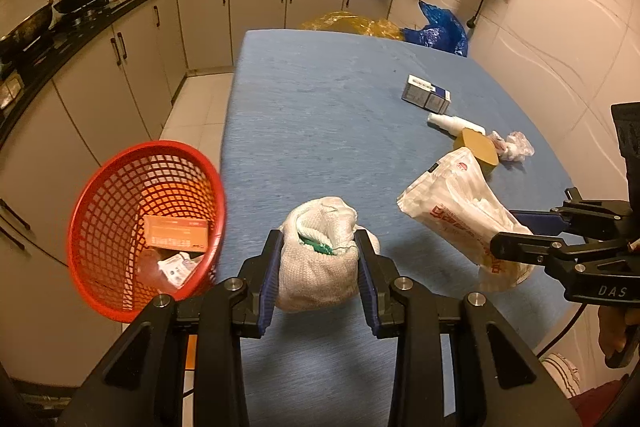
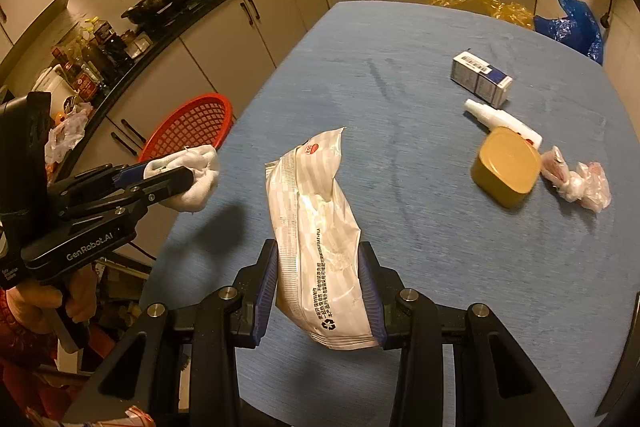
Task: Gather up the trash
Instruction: 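Carry the cloth ball and plastic bag over the red basket with both tools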
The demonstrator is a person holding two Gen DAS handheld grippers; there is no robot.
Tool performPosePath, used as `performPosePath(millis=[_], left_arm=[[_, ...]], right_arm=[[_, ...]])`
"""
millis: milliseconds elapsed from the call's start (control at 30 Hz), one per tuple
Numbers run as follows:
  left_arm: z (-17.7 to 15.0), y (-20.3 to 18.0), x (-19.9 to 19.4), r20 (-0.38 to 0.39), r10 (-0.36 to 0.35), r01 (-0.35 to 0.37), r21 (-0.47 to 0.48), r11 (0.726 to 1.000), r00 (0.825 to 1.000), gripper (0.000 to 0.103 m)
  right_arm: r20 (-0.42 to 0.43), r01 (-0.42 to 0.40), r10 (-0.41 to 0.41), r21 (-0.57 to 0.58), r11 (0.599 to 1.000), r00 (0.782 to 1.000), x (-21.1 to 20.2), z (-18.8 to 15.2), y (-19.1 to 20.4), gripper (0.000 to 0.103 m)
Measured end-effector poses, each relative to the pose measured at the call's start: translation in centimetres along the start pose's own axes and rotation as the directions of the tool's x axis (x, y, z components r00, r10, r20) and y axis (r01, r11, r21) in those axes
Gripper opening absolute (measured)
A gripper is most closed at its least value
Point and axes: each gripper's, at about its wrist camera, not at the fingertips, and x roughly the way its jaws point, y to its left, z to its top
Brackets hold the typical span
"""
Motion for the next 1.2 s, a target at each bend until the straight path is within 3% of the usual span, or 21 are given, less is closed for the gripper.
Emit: performPosePath(millis=[333, 667, 967, 1200], left_arm=[[0.0, 3.7, -1.5, 0.03, 0.029, -0.028, -0.044, 0.999, 0.999, 0.034], [0.3, 10.9, -3.3, 0.06, 0.109, -0.098, -0.159, 0.982, 0.992, 0.034], [0.1, 16.6, -3.5, 0.041, 0.155, -0.141, -0.233, 0.962, 0.987, 0.034], [-0.2, 18.5, -2.8, 0.017, 0.159, -0.15, -0.241, 0.959, 0.987, 0.034]], right_arm=[[-0.008, -0.02, 0.019, -0.042, 0.999, 1.0, 1.3, 1.6, 2.9, 0.042], [-0.014, -0.058, 0.057, -0.094, 0.994, 0.998, 3.3, 5.6, 7.1, 0.042], [-0.047, -0.104, 0.1, -0.097, 0.99, 0.994, 6.5, 9.4, 11.7, 0.042], [-0.084, -0.101, 0.095, -0.079, 0.992, 0.992, 9.4, 11.3, 13.9, 0.042]])
